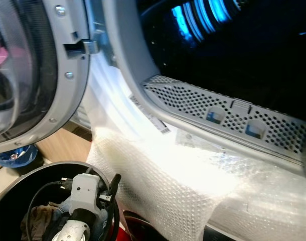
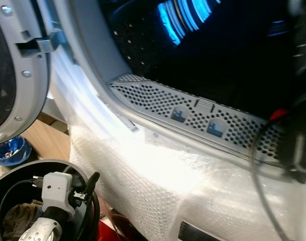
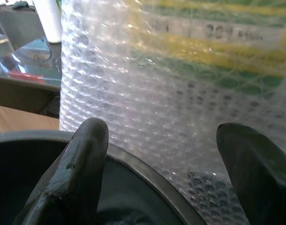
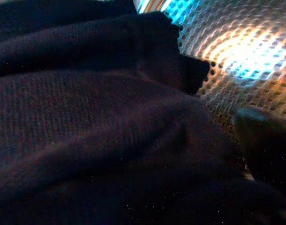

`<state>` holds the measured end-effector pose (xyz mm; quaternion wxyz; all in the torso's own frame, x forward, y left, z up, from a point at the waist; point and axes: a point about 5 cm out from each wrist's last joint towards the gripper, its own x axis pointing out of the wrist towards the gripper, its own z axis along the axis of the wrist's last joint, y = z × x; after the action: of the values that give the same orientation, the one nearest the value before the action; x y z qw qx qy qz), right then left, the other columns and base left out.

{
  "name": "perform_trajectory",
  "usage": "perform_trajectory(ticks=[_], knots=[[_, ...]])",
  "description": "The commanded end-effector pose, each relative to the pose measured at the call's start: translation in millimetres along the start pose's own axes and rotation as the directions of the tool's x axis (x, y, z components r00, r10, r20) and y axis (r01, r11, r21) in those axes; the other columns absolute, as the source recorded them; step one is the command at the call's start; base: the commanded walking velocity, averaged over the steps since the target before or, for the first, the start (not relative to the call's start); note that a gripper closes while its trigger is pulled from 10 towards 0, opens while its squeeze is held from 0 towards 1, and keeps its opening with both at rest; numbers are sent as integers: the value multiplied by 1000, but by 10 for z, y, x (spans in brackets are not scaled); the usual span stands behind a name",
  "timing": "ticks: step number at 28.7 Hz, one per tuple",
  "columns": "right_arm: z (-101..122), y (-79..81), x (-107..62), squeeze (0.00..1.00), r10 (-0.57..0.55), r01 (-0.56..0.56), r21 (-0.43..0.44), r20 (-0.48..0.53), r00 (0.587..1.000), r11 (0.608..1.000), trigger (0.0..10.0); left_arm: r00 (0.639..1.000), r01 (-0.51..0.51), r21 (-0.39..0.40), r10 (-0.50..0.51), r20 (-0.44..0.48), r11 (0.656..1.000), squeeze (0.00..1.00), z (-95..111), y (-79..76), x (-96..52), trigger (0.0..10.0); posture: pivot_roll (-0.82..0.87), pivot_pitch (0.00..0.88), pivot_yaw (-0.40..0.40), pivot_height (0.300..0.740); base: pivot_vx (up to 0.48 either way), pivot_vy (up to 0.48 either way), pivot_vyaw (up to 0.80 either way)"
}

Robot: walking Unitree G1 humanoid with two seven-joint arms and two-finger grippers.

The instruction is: Clothes washing

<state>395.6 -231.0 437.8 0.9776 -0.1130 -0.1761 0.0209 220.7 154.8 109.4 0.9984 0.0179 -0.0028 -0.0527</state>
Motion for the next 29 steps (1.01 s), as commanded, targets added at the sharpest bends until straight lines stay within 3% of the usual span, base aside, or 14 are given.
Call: perform_trajectory(ticks=[1,2,3,4,5,6,9,10,13,16,19,22,24,29], knots=[[107,-109,-24,1000,-81,82,-21,49,996,996,10000,1000,7,-4,-7,-23,1000,0,-25,-1,-18,10000,77,99,3,740,0,0,0],[179,-258,-67,1000,-225,231,-59,99,969,971,10000,1000,12,-7,-12,-27,1000,0,-33,-13,-17,10000,81,97,4,740,0,0,0],[179,-258,-67,1000,-225,231,-59,99,969,971,10000,1000,12,-7,-12,-27,1000,0,-33,-13,-17,10000,81,97,4,740,0,0,0],[469,-633,-250,1000,-513,494,138,247,822,858,10000,1000,8,-8,-8,-21,1000,0,-18,-12,-10,10000,83,96,4,740,0,0,0],[638,-814,-393,1000,-648,580,288,321,691,762,10000,1000,1,-8,-1,-14,1000,0,-6,-3,-8,10000,81,95,3,740,0,0,0],[706,-822,-426,1000,-649,594,265,377,661,760,10000,1000,-3,-9,3,-12,1000,0,-3,2,-7,10000,81,95,3,740,0,0,0],[777,-777,-434,1000,-601,577,208,447,662,790,10000,1000,-1,-9,1,-15,1000,0,-6,5,-7,10000,78,97,4,740,0,0,0],[643,-634,-299,1000,-496,488,122,369,786,864,10000,1000,6,-10,-6,-19,1000,0,-12,0,-5,10000,75,98,5,740,0,0,0],[125,-188,-45,1000,-160,152,104,67,985,983,10000,999,24,-17,-25,-33,1000,0,-33,-26,-2,10000,66,98,5,740,0,0,0],[-120,37,8,1000,-35,42,214,-38,999,976,10000,998,40,-15,-40,-46,999,0,-50,-46,-2,10000,68,99,6,740,0,0,0],[252,-138,-16,1000,-184,142,305,113,976,942,10000,997,55,-18,-55,-56,998,0,-58,-61,-1,10000,67,101,9,740,0,0,0],[906,-617,-314,1000,-487,308,428,412,770,850,10000,998,46,-19,-46,-51,999,0,-56,-53,-7,10000,64,104,3,740,0,0,0],[998,-701,-396,1000,-524,322,450,455,721,833,10000,998,37,-22,-38,-48,999,0,-54,-51,-11,10000,65,104,3,740,0,0,0],[175,-236,-56,1000,-259,230,260,86,962,938,10000,997,50,-24,-51,-53,998,0,-59,-71,-3,10000,59,106,6,740,0,0,0]])
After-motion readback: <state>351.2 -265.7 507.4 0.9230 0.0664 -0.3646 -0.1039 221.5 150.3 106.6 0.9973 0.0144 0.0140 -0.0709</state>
